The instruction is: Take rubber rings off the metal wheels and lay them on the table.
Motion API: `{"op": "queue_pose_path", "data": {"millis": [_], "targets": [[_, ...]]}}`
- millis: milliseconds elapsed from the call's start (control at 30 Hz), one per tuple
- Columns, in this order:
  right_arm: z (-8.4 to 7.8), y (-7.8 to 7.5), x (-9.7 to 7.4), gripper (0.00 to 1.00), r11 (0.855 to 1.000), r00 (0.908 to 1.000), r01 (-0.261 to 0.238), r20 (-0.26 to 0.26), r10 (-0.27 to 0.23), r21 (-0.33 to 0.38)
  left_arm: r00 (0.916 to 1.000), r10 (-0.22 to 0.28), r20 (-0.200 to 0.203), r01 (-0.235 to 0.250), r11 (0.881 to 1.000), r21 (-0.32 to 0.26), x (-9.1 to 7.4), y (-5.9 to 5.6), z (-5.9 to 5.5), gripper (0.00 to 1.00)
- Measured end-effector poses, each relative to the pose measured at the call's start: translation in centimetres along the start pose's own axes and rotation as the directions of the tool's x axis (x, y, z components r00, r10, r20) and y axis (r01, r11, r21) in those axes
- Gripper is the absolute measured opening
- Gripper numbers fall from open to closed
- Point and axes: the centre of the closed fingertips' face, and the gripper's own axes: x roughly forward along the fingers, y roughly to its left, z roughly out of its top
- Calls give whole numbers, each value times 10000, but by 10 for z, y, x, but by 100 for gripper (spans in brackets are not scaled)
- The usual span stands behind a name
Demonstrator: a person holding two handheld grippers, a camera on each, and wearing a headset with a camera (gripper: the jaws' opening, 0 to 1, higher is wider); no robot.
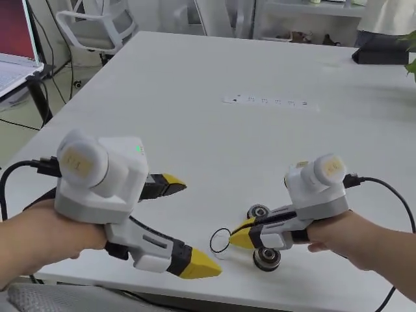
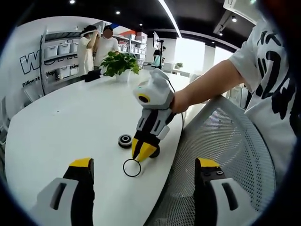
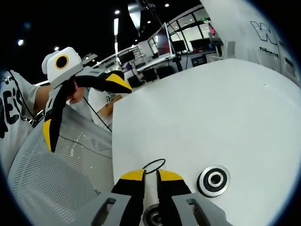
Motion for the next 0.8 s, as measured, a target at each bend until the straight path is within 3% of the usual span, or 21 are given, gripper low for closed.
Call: {"op": "queue_pose_path", "data": {"millis": [400,800], "targets": [[4,-2,-18,16,9996,9996,187,225,-182,-227,9997,-181,-183,184,9997,187,7,-3,1,84],[-1,0,-52,23,9991,9960,398,805,-383,-160,9976,-542,-433,560,9976,417,27,-8,6,82]]}}
